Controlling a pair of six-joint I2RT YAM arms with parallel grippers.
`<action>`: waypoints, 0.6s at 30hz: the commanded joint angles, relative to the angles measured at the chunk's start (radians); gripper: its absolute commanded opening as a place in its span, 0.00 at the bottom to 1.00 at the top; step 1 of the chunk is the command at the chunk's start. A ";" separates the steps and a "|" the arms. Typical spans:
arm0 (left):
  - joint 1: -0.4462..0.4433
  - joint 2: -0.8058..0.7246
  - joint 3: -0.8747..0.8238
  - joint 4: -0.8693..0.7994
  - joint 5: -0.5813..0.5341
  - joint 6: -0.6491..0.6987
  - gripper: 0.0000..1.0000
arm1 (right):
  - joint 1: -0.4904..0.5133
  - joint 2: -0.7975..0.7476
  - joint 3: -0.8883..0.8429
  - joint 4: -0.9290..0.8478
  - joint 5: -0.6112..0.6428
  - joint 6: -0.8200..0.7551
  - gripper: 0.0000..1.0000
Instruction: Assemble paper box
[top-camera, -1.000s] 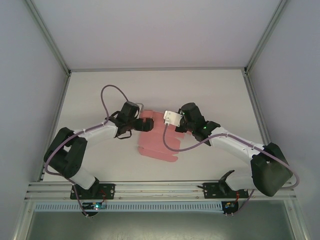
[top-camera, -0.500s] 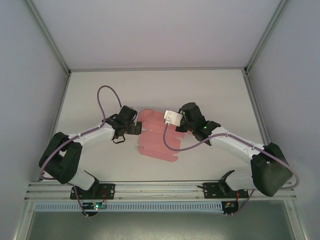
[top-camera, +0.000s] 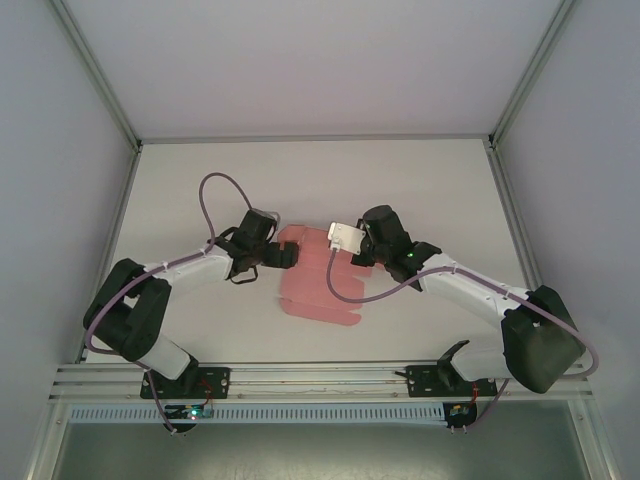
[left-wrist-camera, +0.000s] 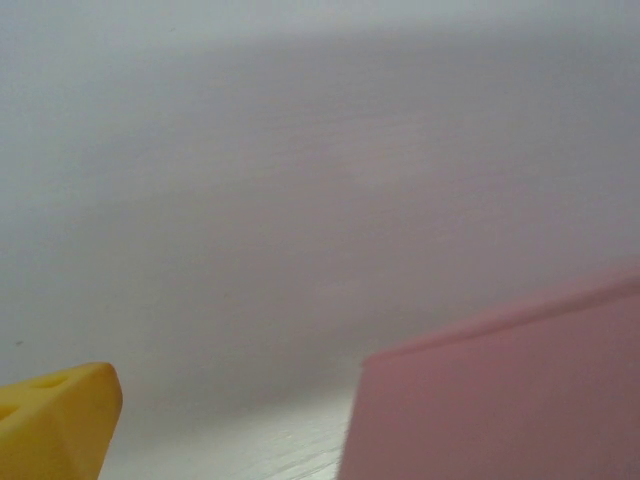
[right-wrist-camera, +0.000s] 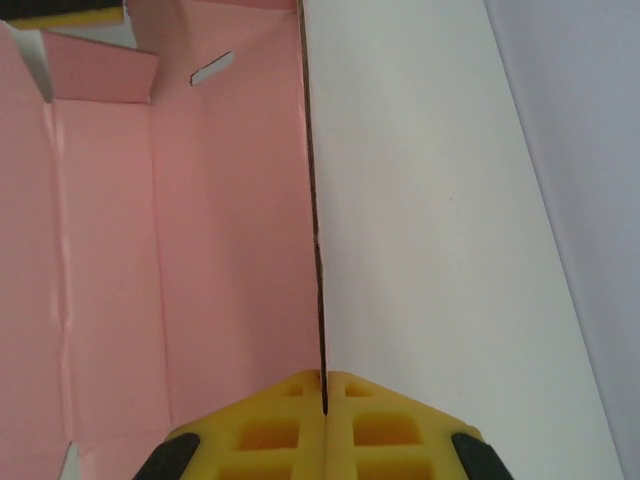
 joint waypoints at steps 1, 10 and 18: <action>-0.010 0.023 0.016 0.042 0.046 0.025 1.00 | 0.001 0.000 -0.014 -0.003 -0.036 0.017 0.00; -0.009 0.062 0.023 0.054 0.015 0.002 1.00 | 0.023 -0.002 -0.027 0.011 0.004 0.006 0.00; -0.008 -0.103 -0.013 -0.040 -0.091 -0.010 1.00 | 0.085 0.009 -0.082 0.112 0.259 -0.082 0.00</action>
